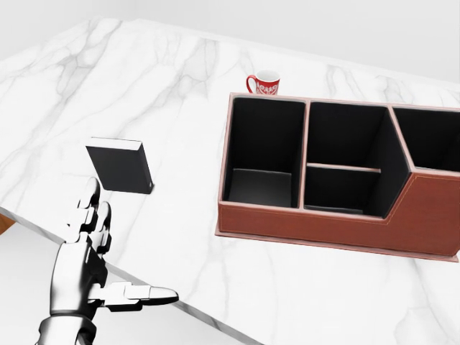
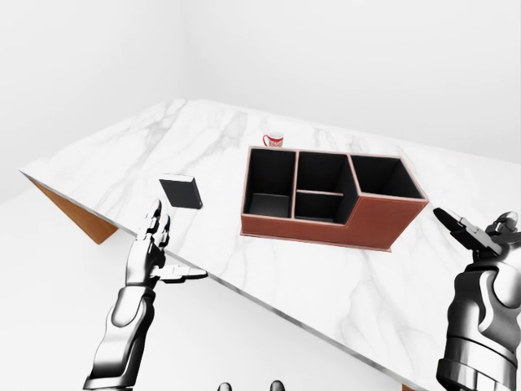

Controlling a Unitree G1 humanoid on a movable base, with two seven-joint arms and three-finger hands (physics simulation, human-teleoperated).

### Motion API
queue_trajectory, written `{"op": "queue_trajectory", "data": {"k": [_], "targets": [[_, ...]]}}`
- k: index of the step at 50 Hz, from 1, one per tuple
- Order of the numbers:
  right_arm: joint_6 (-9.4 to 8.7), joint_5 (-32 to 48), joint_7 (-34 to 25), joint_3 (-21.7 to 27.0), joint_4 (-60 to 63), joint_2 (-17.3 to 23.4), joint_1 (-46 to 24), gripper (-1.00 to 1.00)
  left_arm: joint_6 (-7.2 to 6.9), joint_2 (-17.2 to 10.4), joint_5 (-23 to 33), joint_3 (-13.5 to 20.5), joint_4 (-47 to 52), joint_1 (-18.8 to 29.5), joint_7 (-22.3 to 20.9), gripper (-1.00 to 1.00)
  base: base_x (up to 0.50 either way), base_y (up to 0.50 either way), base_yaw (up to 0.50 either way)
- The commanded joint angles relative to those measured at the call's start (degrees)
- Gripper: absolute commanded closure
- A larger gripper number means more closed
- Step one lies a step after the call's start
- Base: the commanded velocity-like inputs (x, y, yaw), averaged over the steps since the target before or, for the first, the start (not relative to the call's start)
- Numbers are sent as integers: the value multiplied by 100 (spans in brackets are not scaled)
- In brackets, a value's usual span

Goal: Pick up the book and place it in the left compartment of the caddy.

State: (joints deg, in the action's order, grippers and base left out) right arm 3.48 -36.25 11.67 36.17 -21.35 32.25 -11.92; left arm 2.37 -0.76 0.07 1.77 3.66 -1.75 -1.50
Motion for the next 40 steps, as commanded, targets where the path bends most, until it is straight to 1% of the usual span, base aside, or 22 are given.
{"op": "queue_trajectory", "data": {"k": [1,6,8,10,14,18,21,22,26,28,29,31,32,36,37,38,40], "targets": [[-76,-42,41,12,24,23,5,-100,40,7,17,-21,96,-41,1,-100,0,0,0],[-94,-50,63,25,26,39,0,-100,46,6,39,-30,74,-25,5,-100,0,0,0],[-54,-23,54,11,-9,26,-10,-100,41,7,43,-35,84,-28,3,-100,0,0,0],[-66,-26,57,15,24,27,7,-100,46,6,38,-35,78,-24,-6,-100,0,0,0],[-26,-6,44,15,-17,20,-2,-100,50,8,43,-42,92,-41,-13,-100,14,7,0],[-26,-8,45,15,-7,23,8,-100,98,1,34,-27,38,-31,-24,-100,15,8,0],[-67,-22,63,31,52,24,30,-100,105,-1,40,-27,18,-23,-27,-100,15,8,0],[-33,-7,48,23,12,15,15,-100,104,0,40,-27,14,-23,-28,-100,15,8,0],[-6,6,39,16,-2,9,14,-100,135,-4,30,-13,-24,-12,-33,-100,15,8,0],[-46,-6,52,22,30,17,24,-100,141,-5,35,-11,-42,-2,-29,-100,14,8,0],[-2,4,39,21,-30,18,-4,-100,148,-9,26,-5,-52,4,-37,-100,15,8,0],[-13,-8,40,18,-21,22,3,-100,263,-27,9,29,-202,44,-53,-100,14,8,0],[32,4,26,9,-60,13,-9,-100,263,-29,0,34,-223,47,-63,-100,14,8,0],[-43,-12,50,16,16,25,17,-100,263,-30,2,38,-225,59,-64,-100,14,8,0],[-13,4,41,5,-45,24,-12,-100,263,-37,-6,48,-279,74,-74,-100,15,8,0],[-33,-5,54,12,-29,33,-9,-100,263,-36,-2,46,-276,71,-75,-100,14,8,0],[-2,6,41,-1,-80,34,-29,-100,263,-40,-7,53,-308,79,-82,-100,14,8,0]]}}
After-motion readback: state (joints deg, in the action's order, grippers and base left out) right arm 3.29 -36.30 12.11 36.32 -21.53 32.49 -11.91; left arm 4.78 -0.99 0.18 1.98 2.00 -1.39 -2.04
